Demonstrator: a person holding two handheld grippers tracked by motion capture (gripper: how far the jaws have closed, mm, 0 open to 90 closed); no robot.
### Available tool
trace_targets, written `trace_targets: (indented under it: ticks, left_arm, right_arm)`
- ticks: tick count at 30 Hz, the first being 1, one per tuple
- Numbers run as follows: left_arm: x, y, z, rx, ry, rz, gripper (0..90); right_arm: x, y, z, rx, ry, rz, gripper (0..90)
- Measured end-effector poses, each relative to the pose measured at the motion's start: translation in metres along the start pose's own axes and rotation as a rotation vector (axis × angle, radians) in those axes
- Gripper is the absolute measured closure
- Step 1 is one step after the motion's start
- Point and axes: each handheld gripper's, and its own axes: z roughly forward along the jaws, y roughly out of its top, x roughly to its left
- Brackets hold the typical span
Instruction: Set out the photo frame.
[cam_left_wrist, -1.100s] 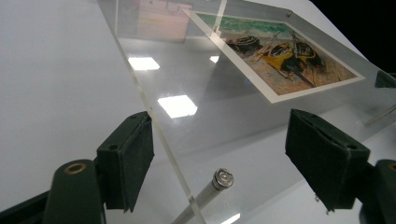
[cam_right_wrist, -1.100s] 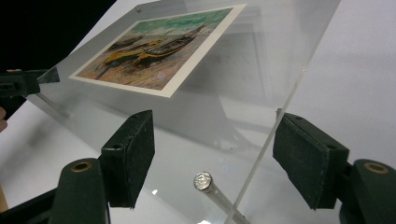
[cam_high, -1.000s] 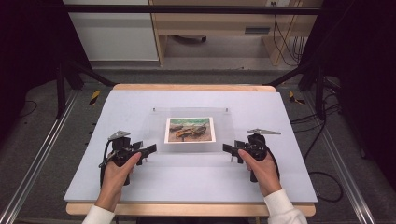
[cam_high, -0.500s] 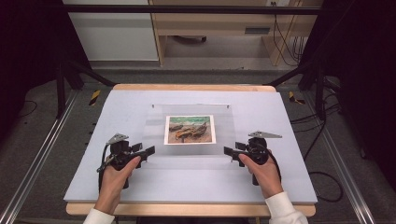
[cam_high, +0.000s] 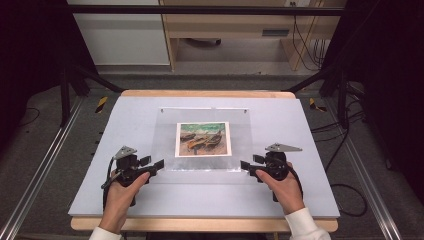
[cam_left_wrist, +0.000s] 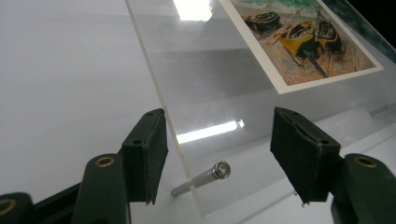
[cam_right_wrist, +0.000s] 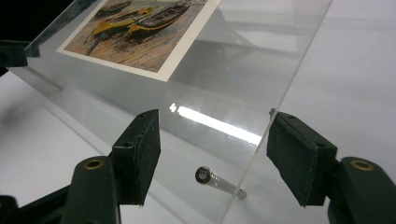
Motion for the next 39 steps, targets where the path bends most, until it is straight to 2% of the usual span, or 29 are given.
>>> trace_targets:
  ticks: [11,28,32,39]
  left_arm:
    - [-0.005,-0.007,-0.009,-0.015,0.019,0.016,42.5]
    - [-0.012,-0.013,-0.016,-0.008,0.042,0.048,45.4]
    - [-0.011,-0.015,-0.019,-0.009,0.036,0.042,48.4]
    - [-0.016,-0.019,-0.022,0.0,0.058,0.071,49.2]
  right_arm:
    - [0.007,-0.004,-0.006,0.001,-0.022,-0.052,39.0]
    - [0.011,-0.012,-0.016,0.004,-0.031,-0.083,46.7]
    - [0.013,-0.015,-0.018,0.006,-0.036,-0.095,48.7]
    - [0.017,-0.019,-0.022,0.017,-0.055,-0.127,51.9]
